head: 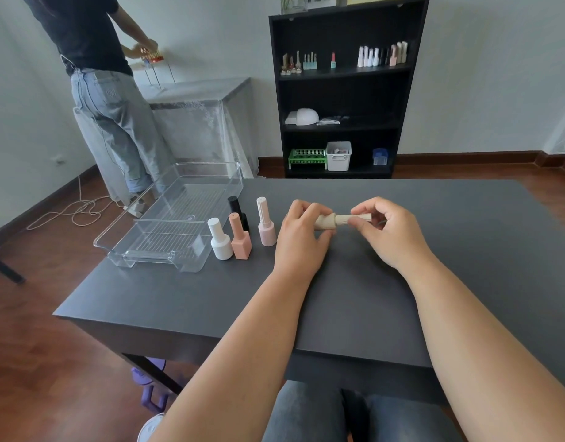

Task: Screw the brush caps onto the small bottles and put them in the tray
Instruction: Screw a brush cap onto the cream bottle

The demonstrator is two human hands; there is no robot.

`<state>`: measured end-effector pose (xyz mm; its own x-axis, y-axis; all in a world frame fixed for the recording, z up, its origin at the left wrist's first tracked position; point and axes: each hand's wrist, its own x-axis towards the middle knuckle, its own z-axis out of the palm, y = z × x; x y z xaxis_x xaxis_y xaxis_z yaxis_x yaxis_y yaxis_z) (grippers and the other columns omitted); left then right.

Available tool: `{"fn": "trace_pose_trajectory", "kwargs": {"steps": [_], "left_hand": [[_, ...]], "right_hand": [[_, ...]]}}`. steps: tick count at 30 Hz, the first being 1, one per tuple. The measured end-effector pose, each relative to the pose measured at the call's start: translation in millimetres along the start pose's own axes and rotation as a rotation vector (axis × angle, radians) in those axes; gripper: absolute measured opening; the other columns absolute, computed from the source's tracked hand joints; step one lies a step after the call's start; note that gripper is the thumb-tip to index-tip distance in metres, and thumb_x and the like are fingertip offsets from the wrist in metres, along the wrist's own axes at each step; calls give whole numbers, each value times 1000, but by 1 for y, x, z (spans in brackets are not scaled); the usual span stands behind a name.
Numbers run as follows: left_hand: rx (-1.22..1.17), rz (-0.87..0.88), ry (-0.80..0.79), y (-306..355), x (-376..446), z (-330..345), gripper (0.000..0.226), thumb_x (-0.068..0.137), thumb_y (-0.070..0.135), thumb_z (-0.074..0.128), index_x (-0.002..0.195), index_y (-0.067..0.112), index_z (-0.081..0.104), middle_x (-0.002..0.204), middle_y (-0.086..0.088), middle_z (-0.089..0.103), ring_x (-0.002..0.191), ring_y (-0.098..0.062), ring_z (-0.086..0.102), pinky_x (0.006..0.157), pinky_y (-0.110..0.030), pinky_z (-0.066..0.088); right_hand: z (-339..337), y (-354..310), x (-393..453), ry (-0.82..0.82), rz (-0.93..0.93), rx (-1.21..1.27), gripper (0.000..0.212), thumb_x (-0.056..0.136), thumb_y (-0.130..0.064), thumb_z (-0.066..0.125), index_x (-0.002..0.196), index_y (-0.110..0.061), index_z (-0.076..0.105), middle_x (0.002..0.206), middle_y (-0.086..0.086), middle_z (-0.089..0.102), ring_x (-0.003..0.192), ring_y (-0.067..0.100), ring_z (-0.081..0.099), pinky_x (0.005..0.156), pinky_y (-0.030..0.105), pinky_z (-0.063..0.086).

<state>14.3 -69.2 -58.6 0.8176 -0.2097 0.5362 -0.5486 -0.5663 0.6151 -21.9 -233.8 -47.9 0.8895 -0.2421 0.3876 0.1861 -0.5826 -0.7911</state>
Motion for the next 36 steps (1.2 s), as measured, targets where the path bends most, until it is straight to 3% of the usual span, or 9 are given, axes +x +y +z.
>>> {"fn": "trace_pose_trajectory", "kwargs": {"steps": [3,7,10,13,17,21,28,36], "left_hand": [[13,13,-6,1,-1,1,28,76,13,76,100,23,67,100,5,53,85,-13,53,74,-22,43],[-13,-3,13,1,0,0,26,75,13,77,98,23,67,98,5,53,83,-13,53,73,-25,45],[-32,-12,15,0,0,-1,25,75,12,77,97,22,68,98,5,53,82,-12,53,72,-24,45],[-21,-3,7,0,0,-1,26,76,12,77,97,22,68,98,6,53,82,-11,52,72,-22,43],[-13,-8,-21,1,0,0,26,77,13,76,99,23,67,100,6,52,86,-13,53,75,-24,44],[8,-2,-44,0,0,0,24,78,15,75,100,22,65,101,6,55,88,-17,54,76,-25,43],[11,-38,-113,5,-1,3,24,81,27,72,97,20,56,91,5,66,84,-18,58,71,-35,47],[7,-61,-84,11,-2,6,26,78,27,74,92,19,54,90,6,64,78,-14,55,62,-28,38]], "right_hand": [[1,2,1,15,17,16,10,88,-37,65,82,-29,66,68,0,61,56,0,48,52,11,37],[-1,2,2,14,42,110,23,86,-52,61,86,-30,65,66,-4,64,56,-1,52,53,8,38],[-1,5,3,-40,27,33,17,80,-34,75,94,-33,65,77,-12,59,61,-2,49,56,5,38],[0,5,1,-64,8,-3,16,82,-23,75,91,-33,66,73,-12,62,60,-3,51,56,4,39],[0,5,1,-38,7,-4,6,85,-29,71,85,-32,66,60,-12,53,54,-8,49,50,5,36],[1,6,2,-33,18,-13,9,83,-33,72,78,-34,64,58,-11,51,52,-5,47,47,8,35],[8,-1,0,-43,100,519,9,89,-25,67,93,-31,73,75,-20,72,66,-4,62,66,10,49],[20,-4,0,111,119,452,16,90,-37,62,80,-30,72,63,-15,66,61,-3,58,63,14,50]]}}
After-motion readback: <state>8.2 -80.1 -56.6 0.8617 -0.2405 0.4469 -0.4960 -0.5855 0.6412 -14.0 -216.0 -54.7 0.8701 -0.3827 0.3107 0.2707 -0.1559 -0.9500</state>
